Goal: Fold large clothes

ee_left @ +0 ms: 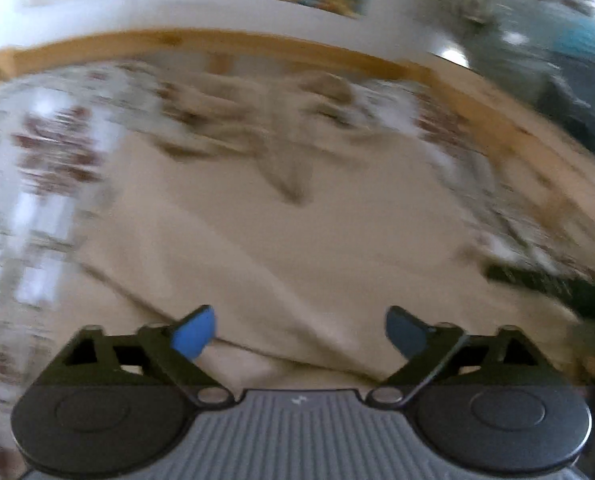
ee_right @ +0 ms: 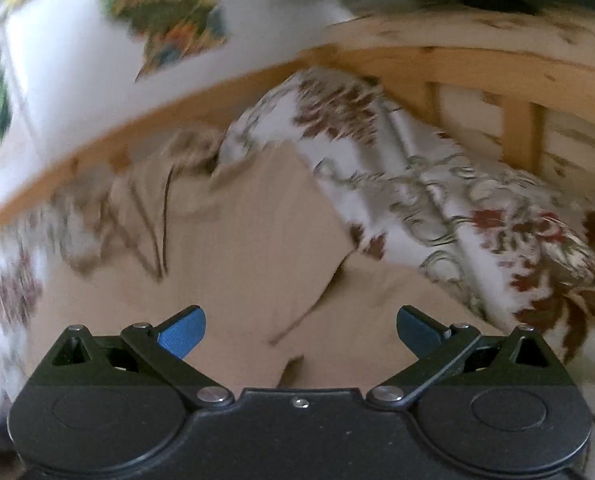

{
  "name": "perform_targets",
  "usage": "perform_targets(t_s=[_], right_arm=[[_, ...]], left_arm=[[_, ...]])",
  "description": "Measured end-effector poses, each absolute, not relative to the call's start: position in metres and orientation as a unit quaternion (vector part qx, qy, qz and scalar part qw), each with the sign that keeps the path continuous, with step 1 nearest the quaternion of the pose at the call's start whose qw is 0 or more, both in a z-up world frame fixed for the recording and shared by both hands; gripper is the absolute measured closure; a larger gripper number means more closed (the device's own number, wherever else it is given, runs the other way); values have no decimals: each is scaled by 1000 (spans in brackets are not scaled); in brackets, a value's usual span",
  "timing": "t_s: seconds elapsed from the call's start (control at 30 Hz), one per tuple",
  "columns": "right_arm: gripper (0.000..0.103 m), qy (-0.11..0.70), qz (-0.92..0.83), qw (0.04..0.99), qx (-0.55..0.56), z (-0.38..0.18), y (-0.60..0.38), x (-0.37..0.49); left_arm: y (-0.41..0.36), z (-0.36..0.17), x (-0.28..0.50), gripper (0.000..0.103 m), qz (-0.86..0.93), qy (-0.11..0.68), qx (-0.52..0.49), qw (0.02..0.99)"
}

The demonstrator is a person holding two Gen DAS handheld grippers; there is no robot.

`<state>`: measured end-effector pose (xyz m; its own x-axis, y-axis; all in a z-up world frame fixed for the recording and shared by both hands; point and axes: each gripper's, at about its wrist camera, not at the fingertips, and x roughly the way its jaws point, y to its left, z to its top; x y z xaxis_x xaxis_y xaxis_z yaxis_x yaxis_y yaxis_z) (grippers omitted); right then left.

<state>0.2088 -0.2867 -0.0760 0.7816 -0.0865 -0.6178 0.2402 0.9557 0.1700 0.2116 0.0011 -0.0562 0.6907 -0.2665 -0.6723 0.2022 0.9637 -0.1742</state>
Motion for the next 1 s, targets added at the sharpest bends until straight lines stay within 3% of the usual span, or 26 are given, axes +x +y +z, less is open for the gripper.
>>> perform_targets(t_s=[0.33, 0.57, 0.7, 0.87, 1.0], right_arm=[[2, 403, -36, 909, -96, -122, -214, 234], [1, 410, -50, 903, -123, -133, -207, 240], [1, 415, -59, 898, -136, -138, -206, 246], [1, 422, -76, 891, -152, -142, -208, 249], [1, 388, -80, 907, -144, -133, -209, 244]], left_arm=[[74, -101, 280, 4, 106, 306, -13, 946], [111, -129, 337, 5, 136, 328, -114, 928], [117, -155, 359, 5, 158, 372, -66, 912], [120, -149, 355, 7, 164, 366, -82, 912], [114, -132, 337, 3, 146, 312, -126, 930]])
